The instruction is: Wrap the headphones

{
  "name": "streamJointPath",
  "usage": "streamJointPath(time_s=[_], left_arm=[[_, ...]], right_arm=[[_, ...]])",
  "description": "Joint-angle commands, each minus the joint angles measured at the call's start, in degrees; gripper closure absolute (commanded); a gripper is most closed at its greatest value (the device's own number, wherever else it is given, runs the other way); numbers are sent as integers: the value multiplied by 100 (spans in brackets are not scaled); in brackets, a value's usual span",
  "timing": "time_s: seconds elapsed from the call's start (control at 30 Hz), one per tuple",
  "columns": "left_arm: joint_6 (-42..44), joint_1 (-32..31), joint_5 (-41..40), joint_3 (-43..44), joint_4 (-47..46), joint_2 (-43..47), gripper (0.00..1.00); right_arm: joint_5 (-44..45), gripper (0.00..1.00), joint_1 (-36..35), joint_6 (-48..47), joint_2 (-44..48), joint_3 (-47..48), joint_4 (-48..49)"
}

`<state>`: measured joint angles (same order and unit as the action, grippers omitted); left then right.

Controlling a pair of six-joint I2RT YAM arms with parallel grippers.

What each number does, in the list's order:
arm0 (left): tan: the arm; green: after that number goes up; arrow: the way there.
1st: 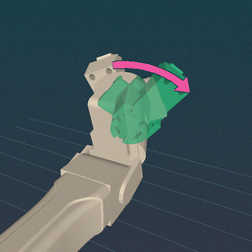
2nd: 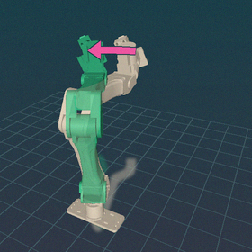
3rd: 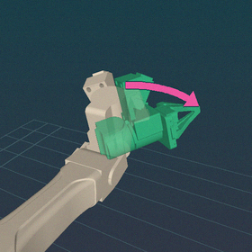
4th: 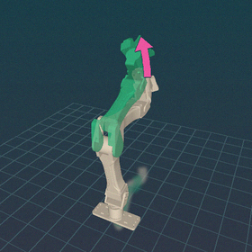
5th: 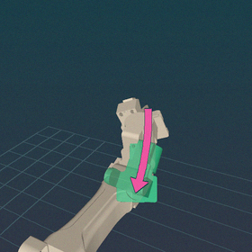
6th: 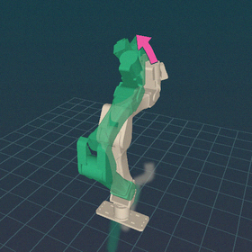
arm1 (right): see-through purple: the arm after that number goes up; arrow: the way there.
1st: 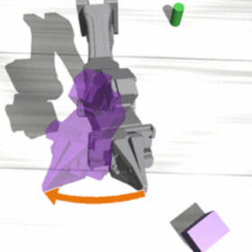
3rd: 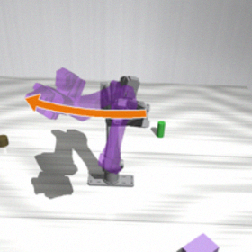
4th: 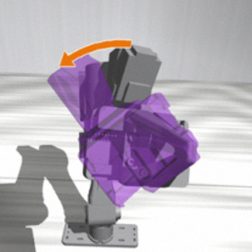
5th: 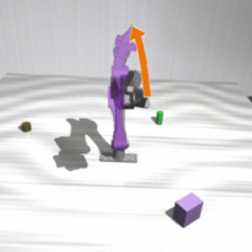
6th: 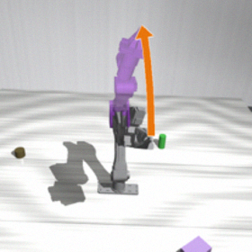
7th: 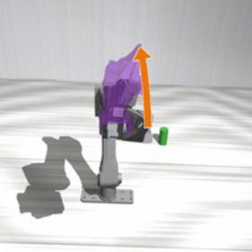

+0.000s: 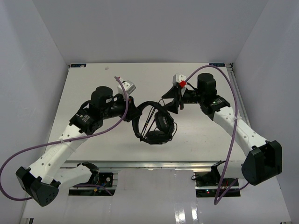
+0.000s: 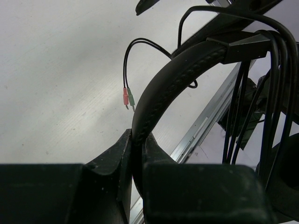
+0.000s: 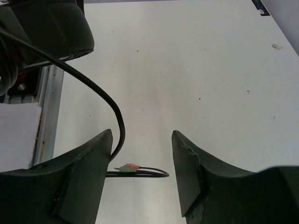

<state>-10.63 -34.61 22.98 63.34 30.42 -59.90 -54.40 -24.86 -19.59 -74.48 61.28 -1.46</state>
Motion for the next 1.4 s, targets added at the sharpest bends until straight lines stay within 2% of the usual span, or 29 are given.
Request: streamJointPath(time_s=[0.0, 0.27, 0.4, 0.57, 0.77, 0.9, 0.93, 1.0, 1.13, 1.37], left_arm=[[-198, -19, 149, 284, -72, 145, 100], [-247, -19, 221, 374, 45, 136, 100], [-220, -19, 198, 424, 132, 119, 100], [-229, -19, 162, 379, 137, 155, 100], [-220, -19, 207, 395, 128, 136, 100], [-203, -19, 216, 398, 149, 171, 100], [-203, -19, 215, 397, 148, 175, 100], [-204, -19, 210, 388, 141, 217, 100], [-219, -19, 256, 364, 141, 217, 100], [-222, -19, 237, 408, 199, 257, 100]], right_arm=[[-569, 33, 16, 268, 48, -111, 611], [-2146, 15, 343, -528, -154, -155, 541], [-2344, 12, 438, -964, -261, 5, 331], [-2403, 12, 462, -2263, -330, 348, -1160], [-2371, 12, 555, -3513, -433, 563, -2129], [-2336, 12, 538, -5220, -772, 1025, -3487], [-2220, 12, 508, -6040, -933, 1261, -4304], [-2033, 12, 491, -6939, -1149, 1496, -5588], [-1749, 12, 491, -8451, -1570, 1802, -6921], [-1592, 12, 467, -8701, -1503, 1768, -6961]])
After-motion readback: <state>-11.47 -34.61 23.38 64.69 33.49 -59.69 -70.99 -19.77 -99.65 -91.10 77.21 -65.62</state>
